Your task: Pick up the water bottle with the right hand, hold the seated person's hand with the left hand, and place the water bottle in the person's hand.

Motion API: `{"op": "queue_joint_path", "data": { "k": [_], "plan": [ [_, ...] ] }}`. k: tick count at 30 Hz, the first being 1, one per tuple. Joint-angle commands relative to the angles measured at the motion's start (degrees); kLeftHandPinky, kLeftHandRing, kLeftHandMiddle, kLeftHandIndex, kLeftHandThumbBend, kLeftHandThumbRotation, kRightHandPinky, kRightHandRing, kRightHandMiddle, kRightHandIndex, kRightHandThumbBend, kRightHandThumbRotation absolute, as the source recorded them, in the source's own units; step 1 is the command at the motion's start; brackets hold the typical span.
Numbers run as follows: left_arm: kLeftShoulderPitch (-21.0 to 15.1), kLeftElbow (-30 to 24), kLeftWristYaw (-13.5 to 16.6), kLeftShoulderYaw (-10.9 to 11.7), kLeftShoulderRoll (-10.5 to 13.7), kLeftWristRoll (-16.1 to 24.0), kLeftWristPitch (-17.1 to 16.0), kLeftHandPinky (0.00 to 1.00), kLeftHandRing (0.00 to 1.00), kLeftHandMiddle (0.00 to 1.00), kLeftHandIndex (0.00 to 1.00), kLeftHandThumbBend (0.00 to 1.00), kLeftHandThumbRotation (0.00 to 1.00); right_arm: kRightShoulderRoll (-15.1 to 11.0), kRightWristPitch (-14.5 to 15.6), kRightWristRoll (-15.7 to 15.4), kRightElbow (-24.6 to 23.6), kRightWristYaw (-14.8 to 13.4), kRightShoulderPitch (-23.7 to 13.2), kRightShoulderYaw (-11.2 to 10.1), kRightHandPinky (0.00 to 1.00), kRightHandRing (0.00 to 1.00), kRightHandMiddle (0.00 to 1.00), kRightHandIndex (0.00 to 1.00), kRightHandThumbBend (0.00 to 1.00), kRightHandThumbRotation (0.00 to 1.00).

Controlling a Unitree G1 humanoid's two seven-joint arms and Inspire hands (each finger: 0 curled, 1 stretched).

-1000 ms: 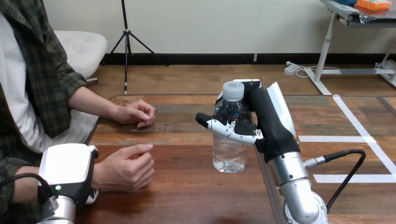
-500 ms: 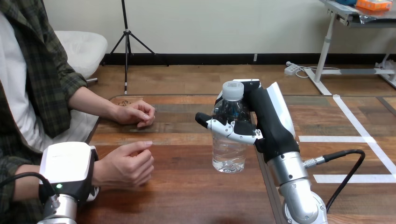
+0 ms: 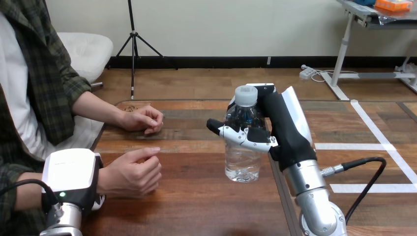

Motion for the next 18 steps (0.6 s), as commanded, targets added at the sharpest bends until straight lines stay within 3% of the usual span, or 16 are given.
{"op": "queue_joint_path", "data": {
  "k": [1,11,18],
  "plan": [
    [-1.59,5.10,-0.27,-1.60,-2.04,-2.00,-0.90,0.56,0.57,0.59,0.59,0.82,0.00,-0.30,-1.53,0.84,-4.24,-0.32,-2.69,-1.32,0.00,0.03,0.02,0.00,0.33,0.00],
    [-1.56,6.47,3.40,-1.27,-2.25,-5.29,-4.01,0.54,0.54,0.56,0.56,0.83,0.00,-0.66,-1.64,1.44,-4.11,-0.19,-2.85,-1.32,0.00,0.03,0.02,0.00,0.33,0.00],
    [-1.53,6.22,3.56,-1.46,-2.12,-6.24,-4.47,0.53,0.54,0.56,0.55,0.82,0.00,-0.93,-2.07,1.37,-3.75,-0.39,-3.11,-1.35,0.00,0.03,0.02,0.00,0.32,0.00]
  ]
}}
